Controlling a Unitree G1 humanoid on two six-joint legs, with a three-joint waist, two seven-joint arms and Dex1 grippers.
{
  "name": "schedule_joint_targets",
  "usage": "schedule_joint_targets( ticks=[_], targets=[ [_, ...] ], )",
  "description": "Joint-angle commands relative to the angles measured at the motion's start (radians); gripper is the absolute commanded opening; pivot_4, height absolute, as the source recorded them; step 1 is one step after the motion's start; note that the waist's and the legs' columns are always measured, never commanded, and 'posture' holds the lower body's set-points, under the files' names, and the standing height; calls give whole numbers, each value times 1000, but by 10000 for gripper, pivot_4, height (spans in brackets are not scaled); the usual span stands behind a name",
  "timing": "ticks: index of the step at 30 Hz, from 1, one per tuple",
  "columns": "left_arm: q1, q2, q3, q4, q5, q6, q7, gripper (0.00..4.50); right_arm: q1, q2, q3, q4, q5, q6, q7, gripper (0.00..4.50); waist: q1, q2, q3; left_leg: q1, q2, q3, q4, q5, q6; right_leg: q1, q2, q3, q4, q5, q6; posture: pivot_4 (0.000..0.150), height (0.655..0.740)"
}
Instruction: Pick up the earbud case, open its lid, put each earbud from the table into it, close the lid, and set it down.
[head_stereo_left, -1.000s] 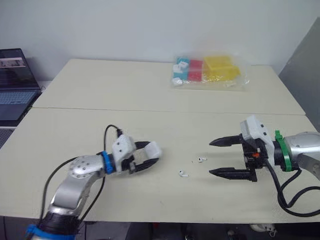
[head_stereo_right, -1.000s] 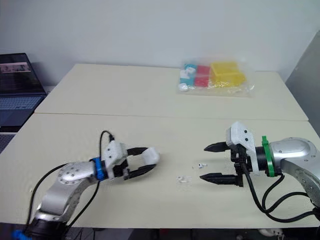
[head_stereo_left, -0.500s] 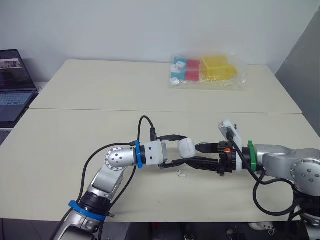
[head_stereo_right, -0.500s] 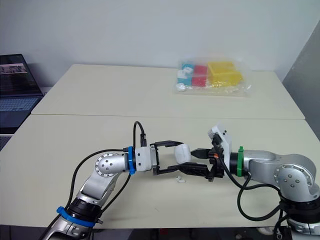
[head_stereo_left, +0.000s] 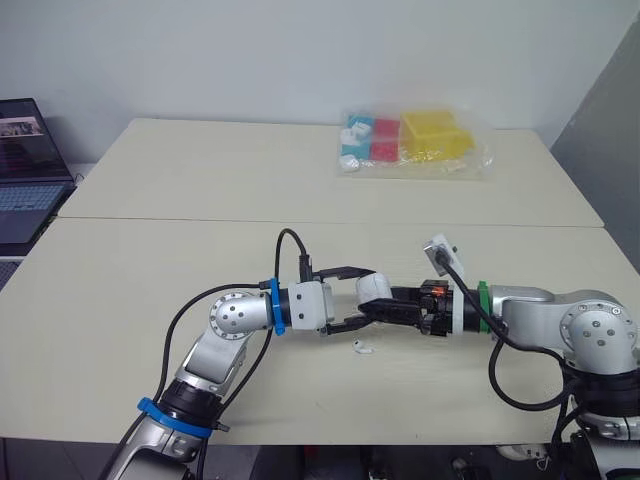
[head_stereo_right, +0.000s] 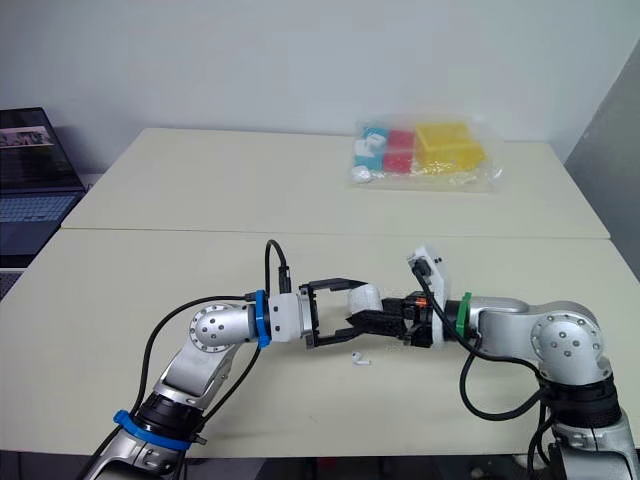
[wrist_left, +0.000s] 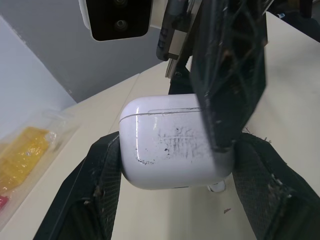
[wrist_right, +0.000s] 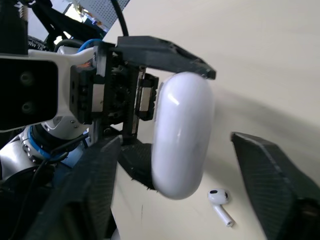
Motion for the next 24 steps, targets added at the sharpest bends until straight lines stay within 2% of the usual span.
schedule_joint_targets(
  ticks=[1,4,5,10,19,22,24],
  targets=[
    [0,-5,12,-37,-12,-17,21,28000,-18,-10,-7,-1,55,-4,-6,20201,0,0,0,0,0,0,0,0,0,0,0,0,0,0,0,1500,7400],
    [1,0,11,-37,-16,-21,19,27999,-19,-13,-2,5,72,-7,-12,9345,0,0,0,0,0,0,0,0,0,0,0,0,-1,0,0,1500,7400],
    [1,1,11,-37,-17,-22,19,27997,-20,-15,0,7,77,-8,-13,8075,0,0,0,0,0,0,0,0,0,0,0,0,-1,0,0,1500,7400],
    [-7,-4,19,-24,-18,-20,36,27997,-21,-20,10,21,116,-7,-13,8122,0,0,0,0,0,0,0,0,0,0,0,0,-1,0,0,1500,7400],
    [-3,-16,23,-37,-51,12,37,27997,-15,-26,27,18,100,-19,4,8122,0,0,0,0,0,0,0,0,0,0,0,0,-1,0,0,1500,7400],
    [-4,-23,32,-58,-100,79,32,38059,-14,-32,32,16,92,-23,13,8121,-1,0,0,0,0,0,0,0,0,0,0,0,-1,0,0,1500,7400],
    [-8,-14,25,-56,-83,67,25,44586,-14,-35,34,17,92,-26,16,8121,-1,0,0,0,0,0,0,0,0,0,0,0,-1,0,0,1500,7400]
  ],
)
